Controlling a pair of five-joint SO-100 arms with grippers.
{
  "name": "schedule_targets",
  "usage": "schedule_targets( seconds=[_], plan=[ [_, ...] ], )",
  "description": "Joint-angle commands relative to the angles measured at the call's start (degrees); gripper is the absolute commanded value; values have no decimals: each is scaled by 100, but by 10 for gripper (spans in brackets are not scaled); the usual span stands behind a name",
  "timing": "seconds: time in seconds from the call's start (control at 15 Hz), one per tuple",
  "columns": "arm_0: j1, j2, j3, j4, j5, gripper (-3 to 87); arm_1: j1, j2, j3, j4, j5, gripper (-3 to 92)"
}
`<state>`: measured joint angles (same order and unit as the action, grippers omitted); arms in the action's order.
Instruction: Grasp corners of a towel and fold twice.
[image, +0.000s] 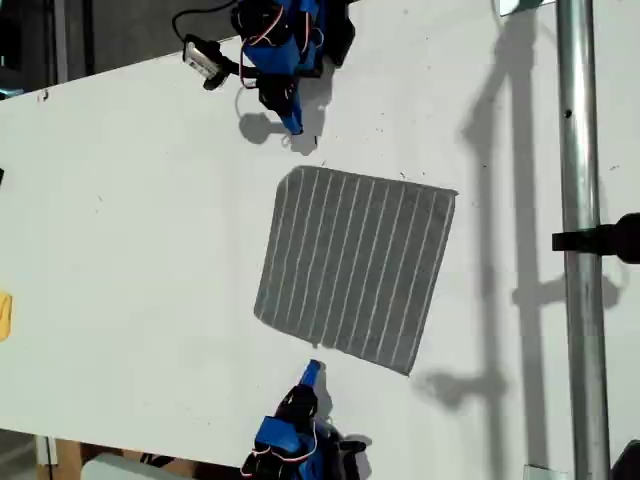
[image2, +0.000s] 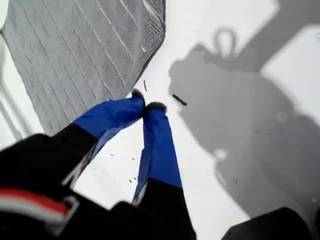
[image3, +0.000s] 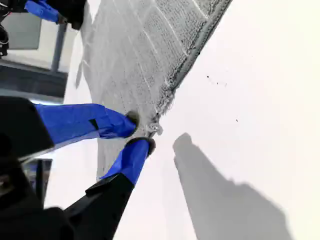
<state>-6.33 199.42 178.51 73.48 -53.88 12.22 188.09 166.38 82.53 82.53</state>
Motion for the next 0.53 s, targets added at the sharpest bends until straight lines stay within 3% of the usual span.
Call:
schedule_targets(
  seconds=[0.0, 0.47],
  plan=[
    [-1125, -18, 35, 26, -2707, -28, -272, 35, -62, -185, 360, -2],
    [-1125, -18, 35, 26, -2689, -28, -237, 35, -62, -167, 360, -2]
  ],
)
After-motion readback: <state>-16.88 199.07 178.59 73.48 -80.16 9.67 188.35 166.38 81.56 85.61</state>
